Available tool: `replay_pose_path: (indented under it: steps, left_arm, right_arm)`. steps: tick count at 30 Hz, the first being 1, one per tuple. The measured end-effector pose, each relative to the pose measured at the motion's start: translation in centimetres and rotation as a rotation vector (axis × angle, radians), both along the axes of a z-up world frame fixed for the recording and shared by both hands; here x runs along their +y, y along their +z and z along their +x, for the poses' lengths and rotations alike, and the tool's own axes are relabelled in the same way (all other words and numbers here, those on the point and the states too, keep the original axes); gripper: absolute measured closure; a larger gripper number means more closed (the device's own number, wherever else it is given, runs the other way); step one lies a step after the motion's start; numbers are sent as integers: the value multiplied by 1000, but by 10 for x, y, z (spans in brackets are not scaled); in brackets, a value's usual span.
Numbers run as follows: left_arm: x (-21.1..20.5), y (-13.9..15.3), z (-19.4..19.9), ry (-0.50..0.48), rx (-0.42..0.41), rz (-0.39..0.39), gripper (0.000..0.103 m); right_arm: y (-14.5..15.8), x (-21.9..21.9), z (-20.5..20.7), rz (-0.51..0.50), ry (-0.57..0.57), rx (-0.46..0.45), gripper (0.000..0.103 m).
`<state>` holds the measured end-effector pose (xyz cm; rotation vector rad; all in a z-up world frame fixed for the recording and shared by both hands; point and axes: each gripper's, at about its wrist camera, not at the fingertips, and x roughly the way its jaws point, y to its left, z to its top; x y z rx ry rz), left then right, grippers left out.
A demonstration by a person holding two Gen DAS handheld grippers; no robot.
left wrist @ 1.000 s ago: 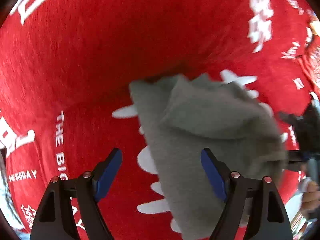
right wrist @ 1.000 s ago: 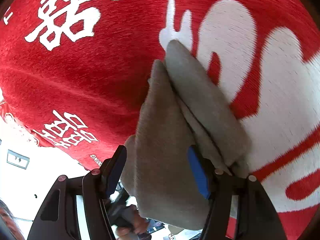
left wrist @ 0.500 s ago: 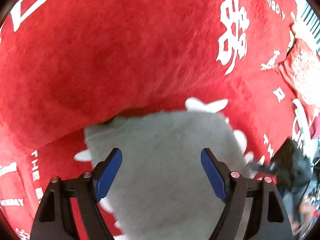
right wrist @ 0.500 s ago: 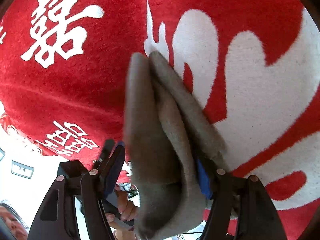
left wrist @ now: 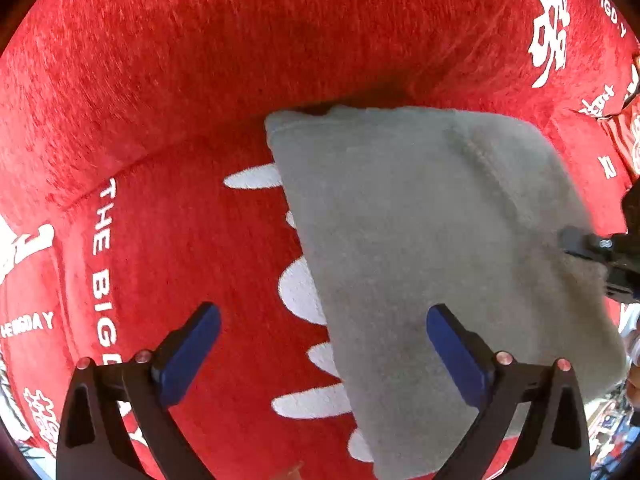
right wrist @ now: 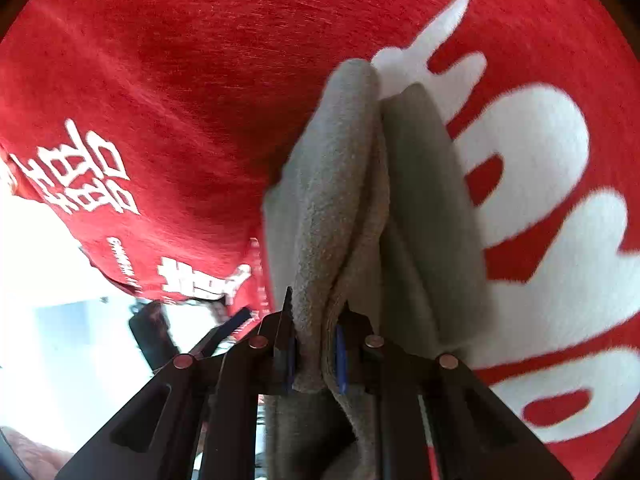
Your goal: Fold small clothes
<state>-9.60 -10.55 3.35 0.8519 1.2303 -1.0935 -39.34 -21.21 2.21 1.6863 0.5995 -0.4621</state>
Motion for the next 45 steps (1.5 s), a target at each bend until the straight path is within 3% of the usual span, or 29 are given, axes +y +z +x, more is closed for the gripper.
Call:
replay_pose_path:
  steps: [2,3,7,9,11,14,16,17,18,19,23,25,27,35,43,45]
  left_arm:
    - [-1,-5,-4,-2,-2,14,0]
    - [-1,-9,-5,0,-4,25,0]
    - [2,-12,3,40,31,49,0]
    - [7,-13,9,65,32,62,0]
    - [12,-12,13,81,30,66,0]
    - [21,-11,8,72,40,73,0]
    - [28,-12,-2,51,38,82,0]
    - [31,-16,-8,39,38,92,0]
    - [32,-21,-15,22,34,101,0]
    - [36,-26,-19,11,32,108,0]
    - [53,-46,-31,-9,10,125,0]
    - [60,-49,-30,6,30,114,0]
    - [63,-49,-30,9,31,122,0]
    - [75,-32,-35,14,-17,170,0]
    - [66,-13,-38,55,-24,176,0]
    - [58,-10,-36,65,-26,169,0]
  right_arm:
    - [-12,-3,-5,3,22,125,86]
    - [-18,-3,-10,13,27,177,80]
    - [-12,8,-29,47,-53,148,65]
    - [3,16,-33,25,-49,170,42]
    - [26,28,-32,-37,-9,199,37]
    - [55,43,-22,-115,67,193,37]
    - [63,55,-10,-146,169,238,38]
    - [63,58,-3,-150,206,275,47]
    - [61,63,3,-156,240,297,79]
    - [58,67,8,-153,264,285,96]
    - [42,76,8,-173,300,360,96]
    - [18,80,-6,-127,295,415,96]
    - [4,81,-27,-65,208,350,96]
    - [12,88,-24,-77,281,443,88]
    - [31,71,-36,-67,213,516,87]
    - [34,66,-41,-63,193,517,78]
